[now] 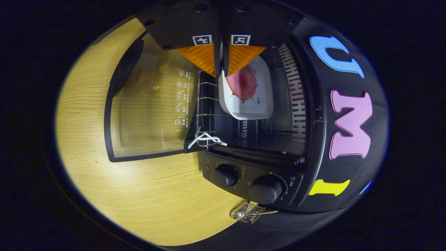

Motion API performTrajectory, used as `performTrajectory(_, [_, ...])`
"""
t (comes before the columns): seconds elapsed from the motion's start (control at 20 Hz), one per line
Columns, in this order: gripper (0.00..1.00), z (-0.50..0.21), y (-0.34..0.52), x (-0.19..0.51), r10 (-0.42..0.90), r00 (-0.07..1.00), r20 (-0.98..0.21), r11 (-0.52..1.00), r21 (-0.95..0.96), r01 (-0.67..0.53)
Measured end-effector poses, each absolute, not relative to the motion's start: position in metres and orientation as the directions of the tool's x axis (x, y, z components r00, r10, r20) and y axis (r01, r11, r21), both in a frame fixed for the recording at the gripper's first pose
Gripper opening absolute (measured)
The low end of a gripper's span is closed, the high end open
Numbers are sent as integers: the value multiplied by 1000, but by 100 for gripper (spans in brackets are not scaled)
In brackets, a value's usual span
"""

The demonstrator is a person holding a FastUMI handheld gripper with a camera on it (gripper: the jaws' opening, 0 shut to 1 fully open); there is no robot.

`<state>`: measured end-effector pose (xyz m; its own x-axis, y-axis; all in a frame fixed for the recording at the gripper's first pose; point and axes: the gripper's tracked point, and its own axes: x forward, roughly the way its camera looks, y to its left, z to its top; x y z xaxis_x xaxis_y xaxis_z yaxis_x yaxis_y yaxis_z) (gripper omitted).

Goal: Open the toaster oven, put the food inside, and close the toaster oven door.

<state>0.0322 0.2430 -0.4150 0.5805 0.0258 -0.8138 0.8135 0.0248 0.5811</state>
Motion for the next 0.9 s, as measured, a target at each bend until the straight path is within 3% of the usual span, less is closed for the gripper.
performTrajectory(0.2, [7, -414, 244, 36, 36, 576, -817, -2, 576, 817])
performTrajectory(0.35, [16, -408, 243, 36, 44, 593, -804, 7, 594, 804])
performTrajectory(0.5, [38, -396, 242, 30, 69, 615, -785, 40, 619, 785])
performTrajectory(0.6, [63, -387, 245, 24, 106, 633, -767, 65, 641, 765])
performTrajectory(0.65, [83, -383, 246, 20, 127, 639, -759, 75, 650, 756])
performTrajectory(0.7, [93, -377, 247, 19, 144, 651, -745, 79, 664, 743])
performTrajectory(0.9, [99, -333, 245, 17, 225, 718, -659, 156, 751, 641])
